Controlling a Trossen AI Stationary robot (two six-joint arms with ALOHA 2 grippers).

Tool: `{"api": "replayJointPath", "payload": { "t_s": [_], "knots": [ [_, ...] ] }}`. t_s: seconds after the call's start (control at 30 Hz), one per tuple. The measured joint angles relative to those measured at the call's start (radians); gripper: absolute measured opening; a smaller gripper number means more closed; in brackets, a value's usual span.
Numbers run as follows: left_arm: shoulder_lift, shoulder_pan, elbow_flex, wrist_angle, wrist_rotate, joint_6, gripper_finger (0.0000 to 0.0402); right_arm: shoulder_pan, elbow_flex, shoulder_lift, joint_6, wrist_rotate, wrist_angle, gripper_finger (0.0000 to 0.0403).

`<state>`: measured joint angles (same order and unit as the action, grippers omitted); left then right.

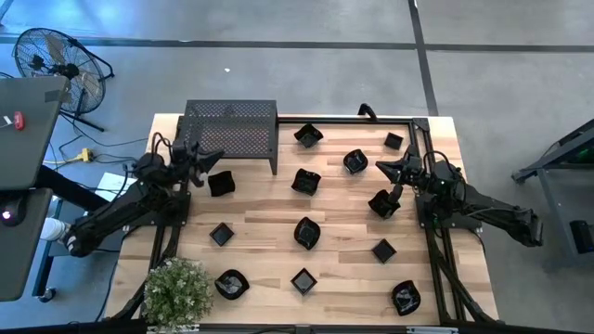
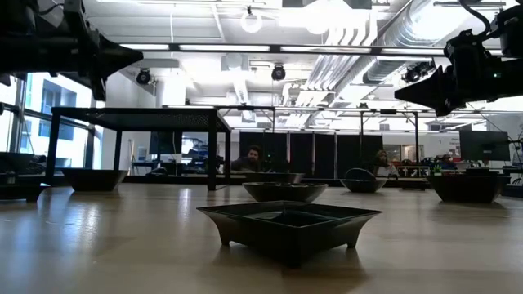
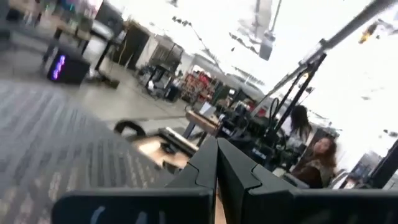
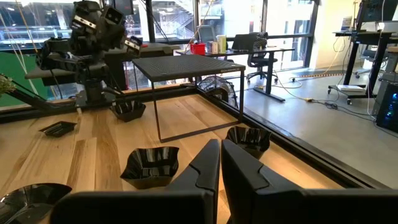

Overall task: Pick & Place Mini shaped plates
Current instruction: Put the square plate on the shelf

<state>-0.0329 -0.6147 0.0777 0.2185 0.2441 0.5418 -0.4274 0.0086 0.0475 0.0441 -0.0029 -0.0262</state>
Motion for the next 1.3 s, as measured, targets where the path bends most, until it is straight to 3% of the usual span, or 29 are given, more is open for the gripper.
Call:
{"api": "replayJointPath", "payload": {
  "t_s": [0.1, 0.27, 0.47, 0.57, 0.73, 0.93, 1.13, 1.3],
  "knots": [
    [-0.054, 0.001, 0.063, -0.098, 0.012, -0.039, 0.0001, 0.0, 0.0, 0.0, 0.0, 0.0, 0.0, 0.0012],
    [-0.278, 0.0, 0.291, -0.417, 0.011, -0.131, 0.0001, 0.0, 0.0, 0.0, 0.0, 0.0, 0.0, 0.0012],
    [-0.547, 0.003, 0.538, -0.579, 0.005, -0.189, 0.0001, 0.0, 0.0, 0.0, 0.0, 0.0, 0.0, 0.0012],
    [-0.663, 0.049, 0.674, -0.699, 0.038, -0.205, 0.0001, 0.0, 0.0, 0.0, 0.0, 0.0, 0.0, 0.0012],
    [-0.819, 0.182, 0.834, -0.93, -0.001, -0.311, 0.0001, 0.0, 0.0, 0.0, 0.0, 0.0, 0.0, 0.0012],
    [-0.897, 0.383, 0.859, -1.122, 0.011, -0.277, 0.0001, 0.0, 0.0, 0.0, 0.0, 0.0, 0.0, 0.0012],
    [-0.893, 0.569, 0.773, -1.278, -0.039, 0.002, 0.0001, 0.0, 0.0, 0.0, 0.0, 0.0, 0.0, 0.0012],
    [-0.835, 0.652, 0.614, -1.189, -0.077, 0.265, 0.0001, 0.0, 0.0, 0.0, 0.0, 0.0, 0.0, 0.0012]
  ]
}}
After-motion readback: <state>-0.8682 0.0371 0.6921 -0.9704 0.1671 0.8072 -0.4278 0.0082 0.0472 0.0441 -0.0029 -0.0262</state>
